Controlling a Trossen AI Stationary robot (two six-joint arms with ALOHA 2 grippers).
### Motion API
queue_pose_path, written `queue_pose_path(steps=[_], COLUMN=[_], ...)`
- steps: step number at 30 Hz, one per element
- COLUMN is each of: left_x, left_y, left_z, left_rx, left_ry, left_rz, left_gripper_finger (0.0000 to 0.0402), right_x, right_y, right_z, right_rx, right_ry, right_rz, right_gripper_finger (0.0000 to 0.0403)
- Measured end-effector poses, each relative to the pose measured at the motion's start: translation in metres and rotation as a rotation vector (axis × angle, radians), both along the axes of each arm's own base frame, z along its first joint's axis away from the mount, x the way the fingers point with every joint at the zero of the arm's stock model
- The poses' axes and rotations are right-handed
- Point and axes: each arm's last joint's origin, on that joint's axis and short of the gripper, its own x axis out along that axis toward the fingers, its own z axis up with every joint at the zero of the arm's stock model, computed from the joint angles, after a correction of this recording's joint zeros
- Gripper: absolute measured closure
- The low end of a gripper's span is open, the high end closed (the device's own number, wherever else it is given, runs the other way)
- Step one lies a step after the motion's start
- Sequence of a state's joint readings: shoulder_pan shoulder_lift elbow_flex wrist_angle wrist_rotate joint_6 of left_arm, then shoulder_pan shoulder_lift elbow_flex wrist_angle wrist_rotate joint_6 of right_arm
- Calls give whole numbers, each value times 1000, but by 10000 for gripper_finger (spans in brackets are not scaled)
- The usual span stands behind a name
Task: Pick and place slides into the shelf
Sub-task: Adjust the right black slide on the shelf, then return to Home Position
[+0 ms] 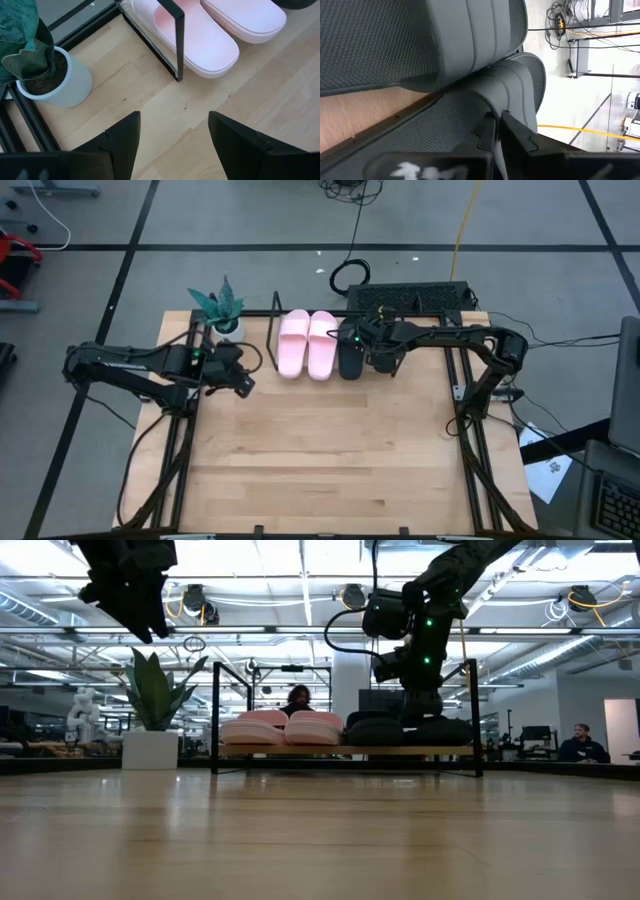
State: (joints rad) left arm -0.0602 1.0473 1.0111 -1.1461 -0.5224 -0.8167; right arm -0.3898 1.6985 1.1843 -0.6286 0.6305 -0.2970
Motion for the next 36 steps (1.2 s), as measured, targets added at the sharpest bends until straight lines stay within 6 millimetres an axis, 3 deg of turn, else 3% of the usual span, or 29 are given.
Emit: queue_pose_path(steps=[12, 25, 36], left_x=[0, 0, 0], left_y=[-1, -1, -1], left_z=[0, 0, 0], left_rx=[0, 1, 2], left_ry=[0, 2, 3], left_rz=[-8, -11, -12], left_gripper_finger=[165, 165, 165], right_x=[2, -1, -9], right_y=[3, 13, 19], right_z=[-1, -2, 24], right_rx=[69, 96, 72], right_ry=[-51, -5, -98], right_rz=[4, 18, 9], right_gripper_finger=[343, 257, 229])
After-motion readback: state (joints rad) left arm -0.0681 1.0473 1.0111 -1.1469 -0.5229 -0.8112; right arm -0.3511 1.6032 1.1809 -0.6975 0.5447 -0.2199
